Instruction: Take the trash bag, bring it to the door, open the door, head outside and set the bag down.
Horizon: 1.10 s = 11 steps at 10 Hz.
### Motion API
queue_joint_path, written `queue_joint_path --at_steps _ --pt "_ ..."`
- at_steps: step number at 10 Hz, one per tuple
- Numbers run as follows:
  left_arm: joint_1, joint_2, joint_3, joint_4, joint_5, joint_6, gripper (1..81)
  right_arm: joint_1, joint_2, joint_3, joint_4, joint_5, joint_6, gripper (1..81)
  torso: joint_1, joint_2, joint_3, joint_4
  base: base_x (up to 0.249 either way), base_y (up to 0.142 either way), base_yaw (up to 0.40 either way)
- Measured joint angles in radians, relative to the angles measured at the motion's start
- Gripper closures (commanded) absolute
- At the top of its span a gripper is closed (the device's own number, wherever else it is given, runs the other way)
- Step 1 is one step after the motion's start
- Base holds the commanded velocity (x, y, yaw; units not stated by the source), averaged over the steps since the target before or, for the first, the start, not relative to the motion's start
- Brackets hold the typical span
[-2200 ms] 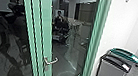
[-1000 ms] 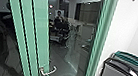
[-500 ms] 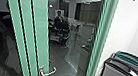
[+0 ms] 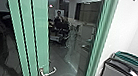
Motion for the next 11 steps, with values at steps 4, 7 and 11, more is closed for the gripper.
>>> queue_joint_path --at_steps 4,7,11 --pt "0.0 0.0 0.0 0.0 0.001 0.0 81.1 0.0 0.004 -0.001 0.0 0.0 0.0 1.0 0.0 0.0 0.0 0.0 0.0 0.0 0.0" --pt "0.0 0.0 0.0 0.0 0.002 0.0 81.1 0.0 0.004 -0.003 0.0 0.0 0.0 1.0 0.0 0.0 0.0 0.0 0.0 0.0 0.114" --pt "-0.009 -0.001 0.0 0.0 0.002 0.0 81.1 -0.006 0.005 -0.003 0.0 -0.003 0.0 1.0 -0.001 0.0 0.0 0.0 0.0 0.0 0.201"
